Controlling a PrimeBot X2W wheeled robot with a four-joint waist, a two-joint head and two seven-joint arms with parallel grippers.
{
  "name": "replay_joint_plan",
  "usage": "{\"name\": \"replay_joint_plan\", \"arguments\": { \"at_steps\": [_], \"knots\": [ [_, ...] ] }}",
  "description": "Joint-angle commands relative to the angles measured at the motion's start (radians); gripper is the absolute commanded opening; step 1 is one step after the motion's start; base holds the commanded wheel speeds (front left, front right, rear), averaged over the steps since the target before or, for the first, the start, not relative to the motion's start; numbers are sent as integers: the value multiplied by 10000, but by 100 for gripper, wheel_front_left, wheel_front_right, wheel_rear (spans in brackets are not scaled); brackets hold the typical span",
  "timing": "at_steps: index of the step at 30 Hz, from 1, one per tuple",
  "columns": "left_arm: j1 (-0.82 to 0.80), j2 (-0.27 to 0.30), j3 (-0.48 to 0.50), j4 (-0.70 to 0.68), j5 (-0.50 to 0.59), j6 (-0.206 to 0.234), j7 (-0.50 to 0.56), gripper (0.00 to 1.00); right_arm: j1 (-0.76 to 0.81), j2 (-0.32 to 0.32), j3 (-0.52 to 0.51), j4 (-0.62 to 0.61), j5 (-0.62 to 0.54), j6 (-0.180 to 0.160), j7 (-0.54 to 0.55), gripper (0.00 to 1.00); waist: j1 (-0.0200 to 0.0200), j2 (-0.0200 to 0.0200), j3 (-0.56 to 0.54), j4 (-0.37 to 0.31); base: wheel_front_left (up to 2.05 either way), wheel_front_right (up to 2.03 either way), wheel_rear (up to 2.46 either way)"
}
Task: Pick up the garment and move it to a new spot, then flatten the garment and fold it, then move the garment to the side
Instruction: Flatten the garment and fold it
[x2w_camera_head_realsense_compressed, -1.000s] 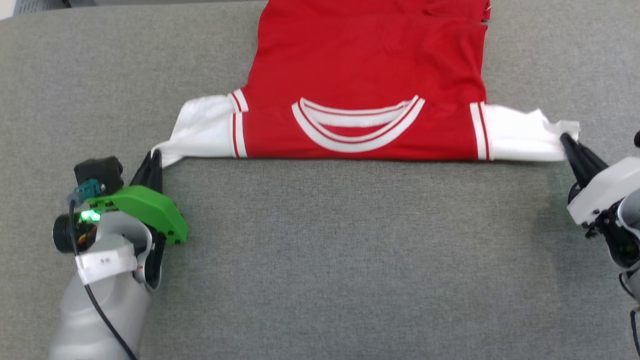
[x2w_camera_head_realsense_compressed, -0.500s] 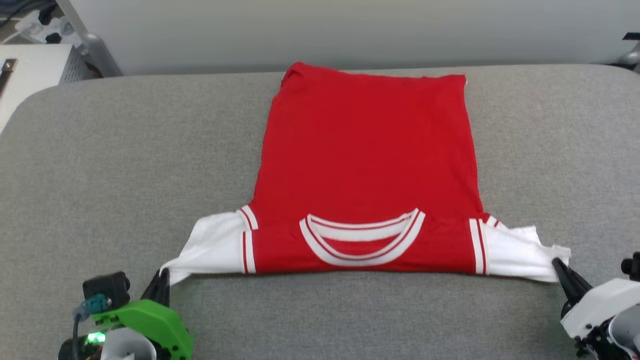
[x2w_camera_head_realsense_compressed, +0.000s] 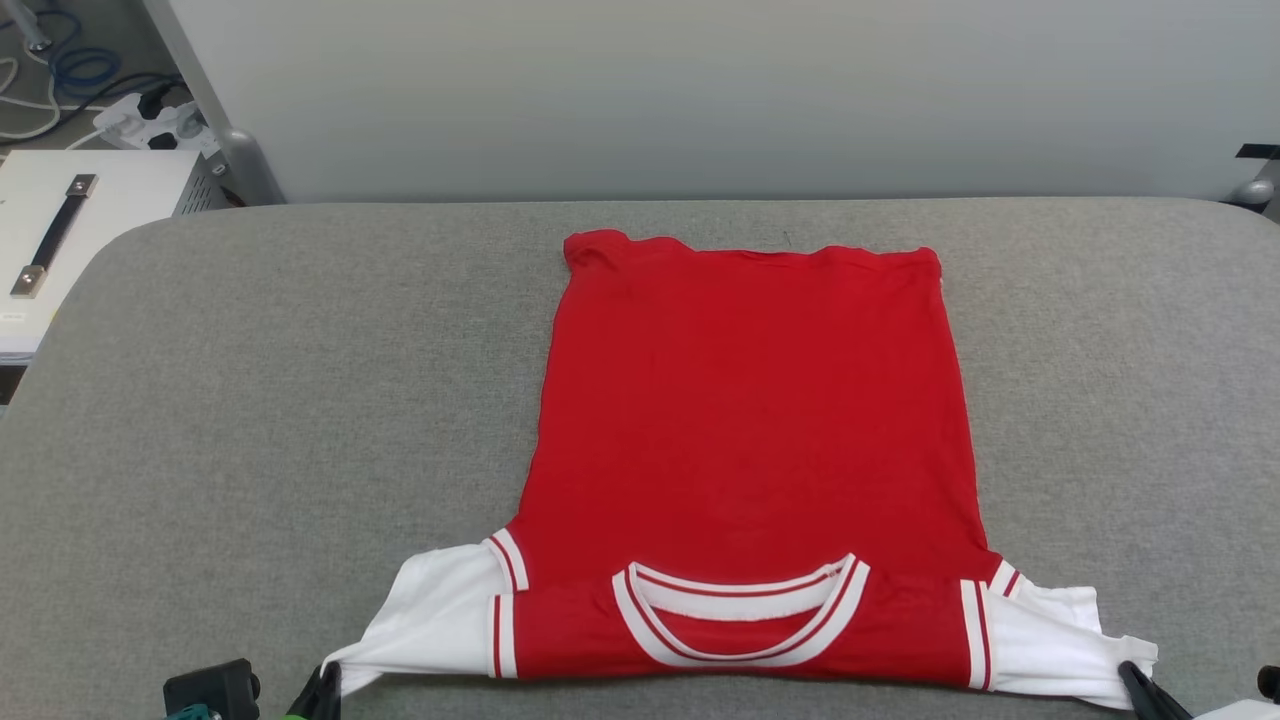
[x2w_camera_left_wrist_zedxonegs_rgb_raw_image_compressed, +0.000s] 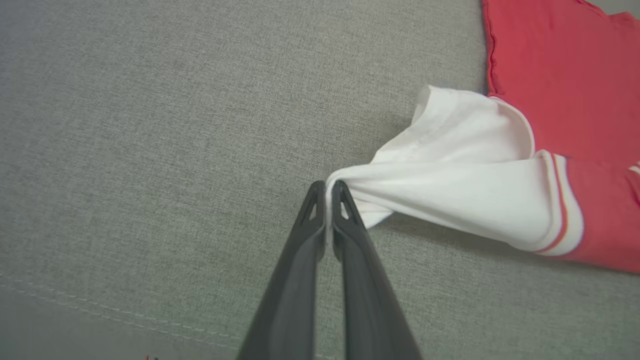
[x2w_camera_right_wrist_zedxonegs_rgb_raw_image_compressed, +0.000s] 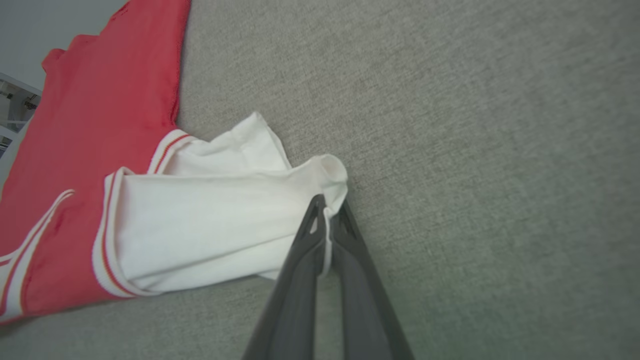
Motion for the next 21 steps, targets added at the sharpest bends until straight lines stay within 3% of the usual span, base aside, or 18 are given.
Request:
{"name": "replay_joint_plan", "arguments": {
  "at_steps": [1, 2, 3, 4, 13, 21],
  "knots": [
    [127, 110, 90, -69, -47, 160, -30, 0, 171, 81, -185, -134, -301, -17, 142, 0, 1, 0, 20, 40, 0, 0, 0],
    [107, 167, 29, -91, 72, 196, -24, 0, 207, 152, -326, -270, -596, -17, 222, 14, 1, 0, 42, 58, 0, 0, 0],
    [80, 186, -21, -108, 133, 207, -12, 0, 205, 236, -449, -404, -785, -17, 277, 14, 1, 0, 56, 74, 0, 0, 0],
    [28, 168, -71, -154, 172, 210, -27, 0, 174, 340, -586, -601, -997, -17, 353, 97, 1, 0, 84, 96, 0, 0, 0],
    [-536, -27, -417, -428, 357, 171, -101, 0, -1608, 872, -1574, -1609, -2387, -17, 740, 100, 1, 0, 586, 389, 0, 0, 0],
    [-1516, -355, -814, -520, 552, -53, -364, 0, -4490, 295, -1656, -147, -3050, -17, 1584, 100, 1, 0, 1542, 1164, 0, 0, 0]
  ]
}}
